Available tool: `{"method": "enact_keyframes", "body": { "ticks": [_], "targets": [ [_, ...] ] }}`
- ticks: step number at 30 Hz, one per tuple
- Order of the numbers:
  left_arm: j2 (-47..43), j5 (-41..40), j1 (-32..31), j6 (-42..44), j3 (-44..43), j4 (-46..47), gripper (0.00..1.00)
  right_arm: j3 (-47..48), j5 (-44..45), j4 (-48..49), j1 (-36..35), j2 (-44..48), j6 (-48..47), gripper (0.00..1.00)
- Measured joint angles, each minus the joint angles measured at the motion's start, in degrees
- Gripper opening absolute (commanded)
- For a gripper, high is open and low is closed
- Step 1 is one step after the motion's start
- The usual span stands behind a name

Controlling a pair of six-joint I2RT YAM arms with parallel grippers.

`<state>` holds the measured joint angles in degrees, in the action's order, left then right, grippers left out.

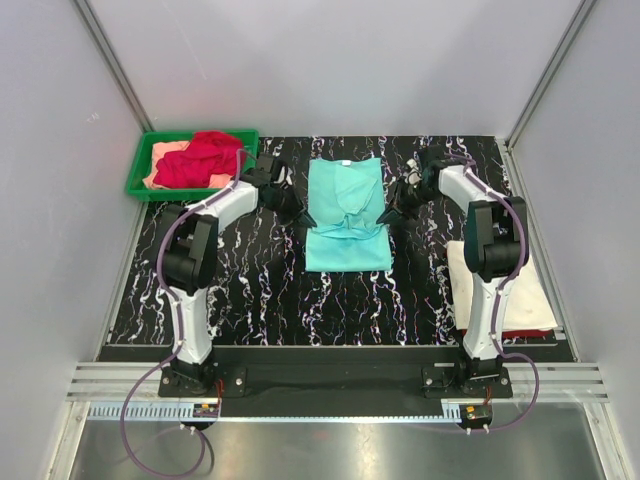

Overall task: Fold and stack the t-shirts
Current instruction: Fold the tshirt

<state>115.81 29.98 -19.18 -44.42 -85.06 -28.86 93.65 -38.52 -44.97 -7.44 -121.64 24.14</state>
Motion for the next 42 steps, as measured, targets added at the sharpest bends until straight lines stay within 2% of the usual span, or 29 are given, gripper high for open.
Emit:
{"method": "enact_keyframes", "body": {
  "ticks": [7, 12, 15, 16, 18, 24, 28, 31, 37, 42],
  "targets": [
    [2.6, 2.1, 0.1, 0.7, -2.3, 0.3, 0.05, 2.6, -0.8, -0.4, 0.3, -0.6, -0.3, 0.02],
    [4.8, 2.3, 0.5, 1.8, -5.1, -0.3, 0.38, 6.3, -1.7, -0.2, 0.7, -3.8, -0.6, 0.24],
    [8.2, 1.0, 0.8, 4.2, -10.8, -3.5, 0.59, 7.6, -1.7, 0.2, 1.2, -6.3, -0.8, 0.38],
    [9.1, 0.0, 0.8, 5.2, -12.8, -4.8, 0.61, 8.2, -1.6, 0.3, 1.5, -7.1, -0.8, 0.45],
    [10.0, -2.4, 0.8, 7.0, -15.8, -7.2, 0.63, 9.6, -1.4, 0.3, 2.6, -8.7, -0.7, 0.58],
    [4.3, -9.2, 0.8, 13.1, -16.1, -11.7, 0.62, 16.3, 1.5, -3.6, 4.7, -8.9, -3.0, 0.72],
    [-4.0, -9.4, 0.8, 15.1, -9.5, -9.7, 0.59, 13.3, 2.4, -3.3, 4.7, -4.5, -4.0, 0.7],
    [-7.4, -7.5, 0.8, 16.0, -4.4, -6.0, 0.66, 7.3, 2.4, -2.0, 4.4, -0.2, -3.8, 0.7],
    [-2.2, -6.6, -0.2, 20.3, -3.4, -2.0, 0.7, 2.6, 3.0, 1.1, 4.1, 0.8, -4.5, 0.71],
    [4.4, -6.9, -1.5, 23.2, -6.8, -0.8, 0.63, 3.6, 3.6, 4.7, 4.1, -1.0, -5.7, 0.67]
  ]
}}
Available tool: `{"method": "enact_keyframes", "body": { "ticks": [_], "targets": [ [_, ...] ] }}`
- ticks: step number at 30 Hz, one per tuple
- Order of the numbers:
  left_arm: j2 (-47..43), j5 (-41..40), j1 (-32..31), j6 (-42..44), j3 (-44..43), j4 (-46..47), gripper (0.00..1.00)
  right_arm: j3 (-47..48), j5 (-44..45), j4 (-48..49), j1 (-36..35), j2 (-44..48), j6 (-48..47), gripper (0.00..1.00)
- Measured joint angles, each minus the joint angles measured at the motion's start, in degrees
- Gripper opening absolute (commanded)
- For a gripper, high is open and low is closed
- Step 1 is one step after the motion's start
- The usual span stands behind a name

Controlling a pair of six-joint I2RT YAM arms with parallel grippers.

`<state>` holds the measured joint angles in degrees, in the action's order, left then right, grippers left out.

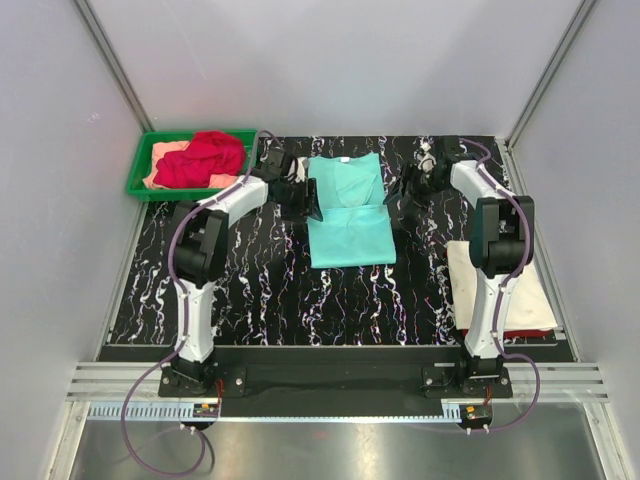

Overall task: Fold and stack the t-shirts
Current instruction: Fold the tshirt

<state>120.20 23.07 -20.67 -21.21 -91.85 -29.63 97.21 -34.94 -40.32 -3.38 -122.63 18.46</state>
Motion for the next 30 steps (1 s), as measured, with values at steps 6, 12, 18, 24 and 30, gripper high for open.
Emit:
{"method": "enact_keyframes", "body": {
  "ticks": [6, 12, 18, 24, 30],
  "targets": [
    [3.6, 0.0, -0.1, 0.0, -2.1, 1.9, 0.55, 2.3, -0.1, 2.4, 0.0, -4.3, -0.8, 0.57],
    [4.0, -0.5, 0.0, -0.5, -3.0, 3.5, 0.5, 2.7, -0.5, 4.8, 0.0, -8.0, -0.7, 0.54],
    [5.0, -0.6, 0.2, -1.4, -3.6, 5.3, 0.34, 3.9, -1.0, 6.5, -0.1, -9.3, 0.0, 0.44],
    [7.1, -0.7, 0.3, -2.9, -4.6, 6.0, 0.06, 7.9, -1.5, 8.0, -0.5, -11.5, 1.5, 0.05],
    [10.6, -3.2, 0.3, -2.7, -9.2, 5.0, 0.1, 8.7, 2.1, 7.7, -0.7, -13.1, 2.8, 0.03]
  ]
}}
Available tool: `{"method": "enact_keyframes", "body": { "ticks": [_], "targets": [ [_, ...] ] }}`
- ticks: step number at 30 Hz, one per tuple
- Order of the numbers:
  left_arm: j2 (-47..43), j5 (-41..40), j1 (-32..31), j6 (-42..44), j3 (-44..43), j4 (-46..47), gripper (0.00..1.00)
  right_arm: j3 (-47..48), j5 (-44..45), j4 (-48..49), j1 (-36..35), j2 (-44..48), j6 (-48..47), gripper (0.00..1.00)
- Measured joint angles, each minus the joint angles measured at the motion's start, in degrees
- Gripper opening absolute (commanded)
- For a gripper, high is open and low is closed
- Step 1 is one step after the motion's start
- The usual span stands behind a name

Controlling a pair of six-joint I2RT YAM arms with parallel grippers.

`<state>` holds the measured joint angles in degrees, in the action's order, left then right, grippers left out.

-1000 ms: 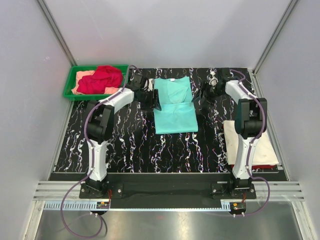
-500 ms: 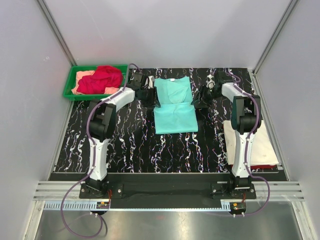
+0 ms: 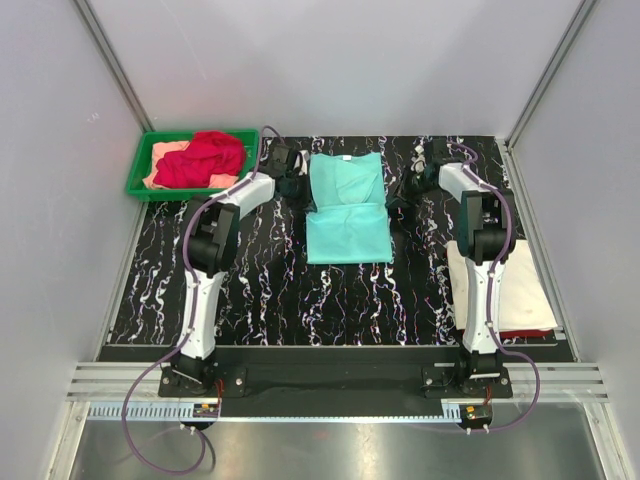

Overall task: Fold and stack the t-shirts
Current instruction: Fold the tshirt

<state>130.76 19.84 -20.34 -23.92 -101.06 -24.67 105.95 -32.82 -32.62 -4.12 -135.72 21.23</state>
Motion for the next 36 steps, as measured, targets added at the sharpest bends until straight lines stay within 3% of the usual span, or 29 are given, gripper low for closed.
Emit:
{"method": "enact_keyframes", "body": {
  "ticks": [1, 3, 4, 7, 11, 13, 14, 18, 19, 22, 27, 36],
  "targets": [
    [0.0, -0.7, 0.0, 0.2, -0.4, -0.5, 0.36, 0.0, 0.9, -0.2, 0.0, -0.1, 0.1, 0.12],
    [0.0, -2.1, 0.0, 0.9, -1.4, -1.6, 0.47, 0.0, 2.5, -0.6, 0.0, -0.2, 0.2, 0.19],
    [0.0, -2.8, 0.0, 1.0, -2.0, -2.2, 0.6, 0.2, 3.1, -0.8, 0.0, -0.2, 0.0, 0.24],
    [-1.0, -4.5, 0.0, 1.1, -2.1, -3.0, 0.72, 1.1, 4.5, -2.2, 0.0, 0.1, -0.7, 0.36],
    [-6.1, -6.1, 0.0, 0.7, 0.0, -3.3, 0.65, 0.4, 5.5, -4.1, 0.0, 2.6, -1.5, 0.45],
    [-10.7, -6.1, 0.0, -0.5, 2.6, -2.3, 0.5, -2.1, 4.6, -3.5, -0.1, 5.6, -0.5, 0.44],
    [-13.4, -5.9, 0.0, -1.2, 4.6, -0.9, 0.35, -3.5, 3.7, -3.0, -0.1, 7.3, 0.2, 0.43],
    [-21.8, -1.3, -0.1, -5.5, 14.1, 9.1, 0.13, -9.6, -0.7, 2.6, -1.7, 12.8, 4.9, 0.32],
    [-22.4, 0.3, -0.2, -7.1, 16.3, 12.4, 0.11, -11.0, -1.9, 4.5, -2.6, 13.4, 6.3, 0.22],
    [-21.1, 4.7, -0.4, -11.4, 21.8, 22.0, 0.08, -14.6, -5.0, 11.2, -6.6, 13.4, 10.4, 0.12],
    [-12.5, 10.4, -0.8, -16.8, 25.6, 32.2, 0.08, -18.1, -9.5, 22.6, -11.5, 9.6, 17.4, 0.08],
    [-4.3, 12.3, -0.6, -19.8, 24.2, 38.4, 0.04, -20.5, -11.2, 37.1, -10.0, 1.8, 23.3, 0.08]
  ]
}}
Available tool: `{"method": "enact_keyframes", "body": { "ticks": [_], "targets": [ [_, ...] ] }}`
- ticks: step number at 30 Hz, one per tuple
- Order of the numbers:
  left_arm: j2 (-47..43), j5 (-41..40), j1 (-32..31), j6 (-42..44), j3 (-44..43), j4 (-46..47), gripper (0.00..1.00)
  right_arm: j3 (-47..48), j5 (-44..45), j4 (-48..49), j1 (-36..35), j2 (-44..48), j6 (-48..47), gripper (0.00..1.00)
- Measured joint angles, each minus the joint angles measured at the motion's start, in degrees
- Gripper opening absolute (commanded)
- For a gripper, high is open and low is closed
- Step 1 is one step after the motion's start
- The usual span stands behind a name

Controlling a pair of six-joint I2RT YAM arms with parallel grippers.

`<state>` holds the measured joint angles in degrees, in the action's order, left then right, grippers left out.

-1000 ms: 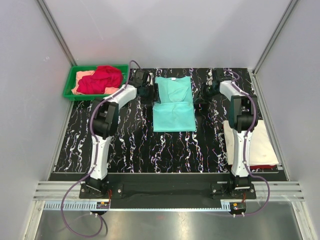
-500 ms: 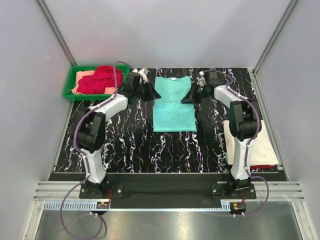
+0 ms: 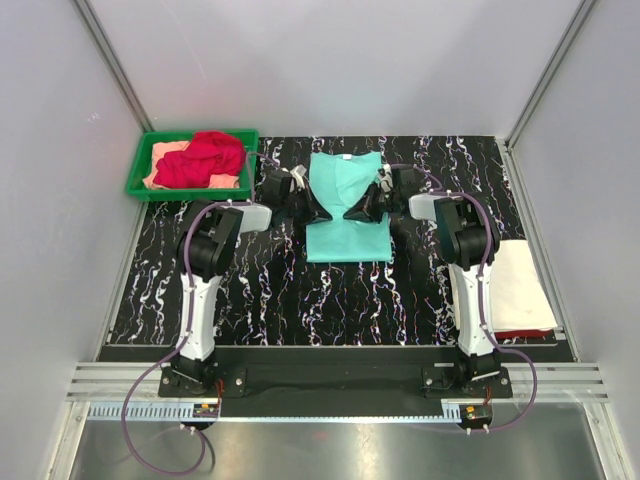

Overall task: Fold and stack the t-shirts
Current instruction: Fold the tshirt

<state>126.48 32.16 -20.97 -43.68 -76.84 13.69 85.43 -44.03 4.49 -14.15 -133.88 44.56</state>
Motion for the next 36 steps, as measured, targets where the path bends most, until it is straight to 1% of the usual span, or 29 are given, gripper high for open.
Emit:
{"method": "enact_keyframes", "body": {
  "ticks": [2, 8, 14, 16, 19, 22, 26, 29, 34, 36],
  "targets": [
    [0.9, -0.3, 0.2, -0.5, -0.5, 0.0, 0.03, 0.0, -0.4, 1.9, 0.5, -0.5, 0.7, 0.08],
    [2.6, -0.7, 0.8, -0.9, -3.3, -0.8, 0.01, -0.5, 0.9, 6.9, 2.5, -1.0, 3.3, 0.19],
    [3.7, -0.6, 1.2, -0.9, -5.4, -2.3, 0.01, 0.6, 0.8, 8.8, 5.3, -2.2, 6.9, 0.27],
    [4.3, -0.6, 1.4, -0.6, -6.8, -3.3, 0.01, 1.4, 0.3, 10.1, 5.9, -3.0, 8.4, 0.29],
    [4.9, -0.6, 1.6, 0.5, -8.9, -5.4, 0.01, 1.6, 0.0, 10.7, 6.2, -3.3, 10.2, 0.36],
    [5.8, -0.6, 1.7, 1.6, -11.8, -8.4, 0.01, 1.9, 0.3, 10.3, 6.4, -3.2, 11.2, 0.37],
    [6.9, -0.6, 1.9, 3.3, -15.4, -11.8, 0.01, 2.5, 1.0, 8.5, 6.9, -2.8, 11.4, 0.37],
    [6.9, -0.6, 1.9, 4.5, -17.2, -14.8, 0.01, 3.7, 1.1, 4.6, 7.5, -2.1, 10.1, 0.37],
    [4.3, -1.1, 1.8, 5.8, -16.4, -18.4, 0.02, 4.4, 1.1, -5.1, 7.9, 1.7, 3.7, 0.47],
    [1.6, -1.4, 1.5, 6.2, -15.2, -19.6, 0.03, 4.4, 1.0, -10.2, 7.9, 4.5, 0.0, 0.47]
  ]
}}
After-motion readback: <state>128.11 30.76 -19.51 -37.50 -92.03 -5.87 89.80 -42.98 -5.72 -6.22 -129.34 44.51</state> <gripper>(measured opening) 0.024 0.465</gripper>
